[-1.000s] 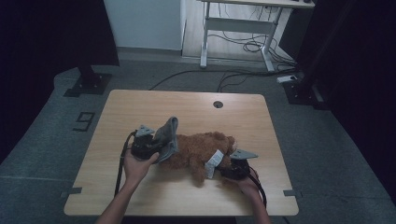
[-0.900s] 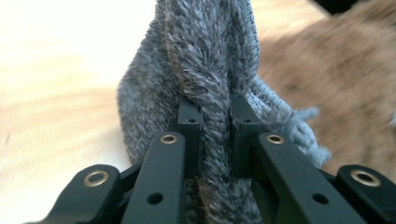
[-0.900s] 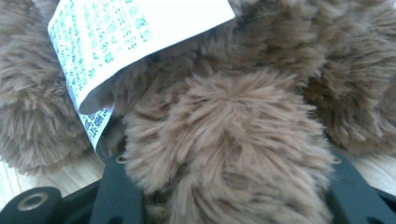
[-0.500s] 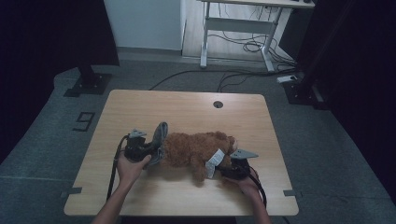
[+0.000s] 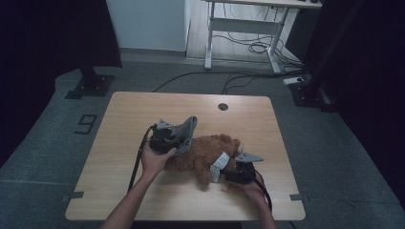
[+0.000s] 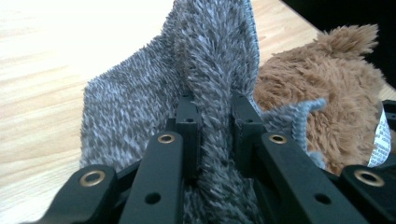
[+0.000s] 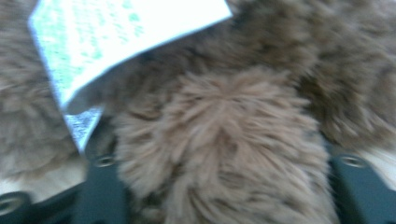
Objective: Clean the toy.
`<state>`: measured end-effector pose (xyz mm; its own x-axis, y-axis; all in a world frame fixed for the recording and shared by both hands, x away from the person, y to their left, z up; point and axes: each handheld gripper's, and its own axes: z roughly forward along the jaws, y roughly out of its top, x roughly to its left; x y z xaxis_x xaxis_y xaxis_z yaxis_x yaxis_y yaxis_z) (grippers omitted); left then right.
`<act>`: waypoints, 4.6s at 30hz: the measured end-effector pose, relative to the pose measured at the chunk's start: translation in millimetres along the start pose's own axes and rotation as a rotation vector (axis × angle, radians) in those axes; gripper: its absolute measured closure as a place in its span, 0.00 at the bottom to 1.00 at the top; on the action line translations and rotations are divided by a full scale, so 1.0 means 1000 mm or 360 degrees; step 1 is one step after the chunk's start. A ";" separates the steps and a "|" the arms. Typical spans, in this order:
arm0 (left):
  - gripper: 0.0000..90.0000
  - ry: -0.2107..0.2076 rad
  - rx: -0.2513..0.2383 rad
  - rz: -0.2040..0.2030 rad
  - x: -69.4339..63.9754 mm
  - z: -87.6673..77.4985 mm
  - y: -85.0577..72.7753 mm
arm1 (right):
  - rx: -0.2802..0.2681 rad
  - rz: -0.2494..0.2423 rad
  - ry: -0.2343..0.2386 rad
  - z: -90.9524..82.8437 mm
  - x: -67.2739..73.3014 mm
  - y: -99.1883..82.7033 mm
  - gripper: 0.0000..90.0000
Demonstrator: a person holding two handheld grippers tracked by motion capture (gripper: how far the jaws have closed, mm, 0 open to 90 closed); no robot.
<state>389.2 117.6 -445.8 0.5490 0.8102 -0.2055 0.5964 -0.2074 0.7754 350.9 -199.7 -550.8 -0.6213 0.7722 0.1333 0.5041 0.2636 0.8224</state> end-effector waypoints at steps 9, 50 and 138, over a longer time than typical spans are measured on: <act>0.87 -0.0016 -0.0083 -0.0005 0.002 -0.008 -0.029 | -0.0157 0.0105 0.0099 -0.036 -0.015 0.006 0.21; 0.84 -0.0167 -0.0174 -0.0240 0.028 -0.063 -0.086 | -0.0081 0.0227 0.0366 -0.016 0.003 0.025 0.55; 0.88 -0.0096 -0.0197 -0.0019 -0.009 -0.047 0.003 | -0.0345 -0.0171 0.0074 0.004 0.038 0.027 0.60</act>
<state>358.2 135.2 -413.0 0.5789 0.7768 -0.2478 0.5283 -0.1258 0.8397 343.2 -161.2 -526.1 -0.6937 0.7178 0.0597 0.2963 0.2089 0.9320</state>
